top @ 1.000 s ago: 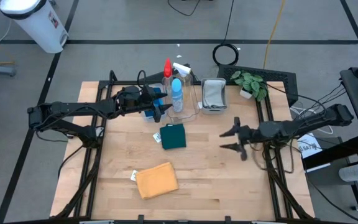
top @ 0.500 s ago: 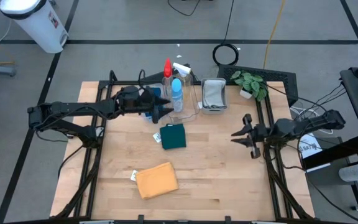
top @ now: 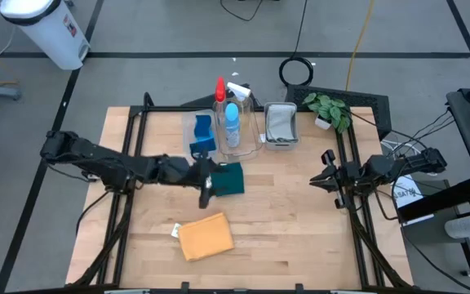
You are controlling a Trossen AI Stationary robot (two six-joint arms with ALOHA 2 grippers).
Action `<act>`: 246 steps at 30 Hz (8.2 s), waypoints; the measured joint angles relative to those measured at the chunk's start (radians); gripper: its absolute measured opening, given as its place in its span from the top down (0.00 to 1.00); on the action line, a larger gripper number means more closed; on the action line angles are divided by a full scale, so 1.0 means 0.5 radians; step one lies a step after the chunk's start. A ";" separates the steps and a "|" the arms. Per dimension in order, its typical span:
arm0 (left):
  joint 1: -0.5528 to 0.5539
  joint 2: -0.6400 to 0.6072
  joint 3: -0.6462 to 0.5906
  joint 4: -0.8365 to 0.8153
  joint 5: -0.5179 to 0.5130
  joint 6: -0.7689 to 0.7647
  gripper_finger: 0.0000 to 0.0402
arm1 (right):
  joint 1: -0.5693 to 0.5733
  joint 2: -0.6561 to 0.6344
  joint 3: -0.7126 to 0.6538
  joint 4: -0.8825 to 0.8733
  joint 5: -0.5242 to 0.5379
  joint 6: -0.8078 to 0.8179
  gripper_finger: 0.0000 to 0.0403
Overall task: Pick & Place Kitchen Items
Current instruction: Adjust the dark blue microfiber cloth, then put the yellow microfiber cloth into the gray bin
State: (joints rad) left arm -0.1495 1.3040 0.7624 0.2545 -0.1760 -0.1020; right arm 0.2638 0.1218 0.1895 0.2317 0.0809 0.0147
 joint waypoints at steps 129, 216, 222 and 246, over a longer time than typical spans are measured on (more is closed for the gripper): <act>-0.011 0.028 0.217 -2.024 0.372 -1.330 0.75 | -0.001 0.028 -0.003 -0.084 0.159 -0.022 0.96; 0.000 0.826 1.806 -2.298 -0.608 -0.157 0.96 | -0.098 0.855 0.057 0.633 0.470 0.161 0.91; 0.071 0.962 1.974 -2.196 -0.608 -0.124 0.96 | -0.176 1.052 0.296 0.473 0.466 0.145 0.72; 0.186 1.059 1.976 -1.983 -0.529 -0.062 0.96 | -0.552 2.411 2.222 -1.665 0.090 0.082 0.27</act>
State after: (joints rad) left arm -0.0566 1.8336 1.7504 -0.7372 -0.4404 -0.1329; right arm -0.0120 1.3274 1.3006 -0.6008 0.1258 0.0556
